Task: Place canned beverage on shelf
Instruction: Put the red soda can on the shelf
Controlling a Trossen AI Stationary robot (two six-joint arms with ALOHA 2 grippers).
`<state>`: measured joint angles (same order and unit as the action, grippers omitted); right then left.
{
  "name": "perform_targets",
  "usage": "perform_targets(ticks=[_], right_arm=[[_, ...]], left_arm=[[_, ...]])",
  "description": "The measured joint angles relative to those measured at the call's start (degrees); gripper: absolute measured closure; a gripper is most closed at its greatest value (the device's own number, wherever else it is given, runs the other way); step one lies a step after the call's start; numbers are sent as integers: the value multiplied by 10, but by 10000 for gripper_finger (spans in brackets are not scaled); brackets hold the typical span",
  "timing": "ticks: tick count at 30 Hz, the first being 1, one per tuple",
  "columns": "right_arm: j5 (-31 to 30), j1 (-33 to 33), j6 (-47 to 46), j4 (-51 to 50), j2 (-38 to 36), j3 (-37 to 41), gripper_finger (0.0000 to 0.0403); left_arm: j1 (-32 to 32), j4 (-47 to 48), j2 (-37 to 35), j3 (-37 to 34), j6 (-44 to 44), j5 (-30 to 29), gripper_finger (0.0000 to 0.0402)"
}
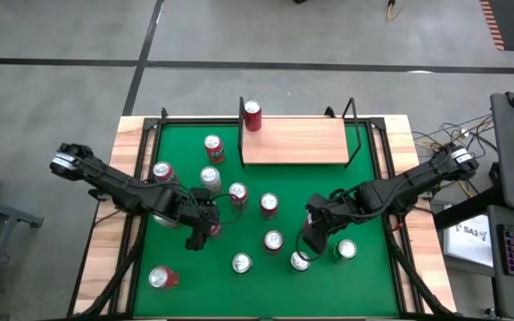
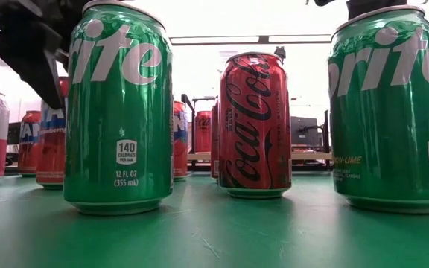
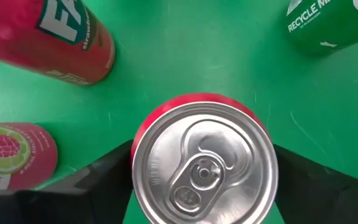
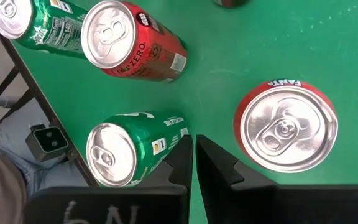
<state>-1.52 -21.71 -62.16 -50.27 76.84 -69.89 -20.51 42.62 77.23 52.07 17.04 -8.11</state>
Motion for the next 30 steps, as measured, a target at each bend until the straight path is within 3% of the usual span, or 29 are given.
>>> perform_targets(ticks=[6,11,19,30], right_arm=[[-2,0,20,0,0,0,390],[-2,0,31,0,0,0,390],[0,0,47,0,0,0,390],[5,-25,57,0,-4,0,390]], left_arm=[[0,12,-11,10,4,0,118],[0,62,-13,68,-20,-4,118],[15,164,-6,224,-109,-17,118],[100,224,54,422,-271,-20,118]])
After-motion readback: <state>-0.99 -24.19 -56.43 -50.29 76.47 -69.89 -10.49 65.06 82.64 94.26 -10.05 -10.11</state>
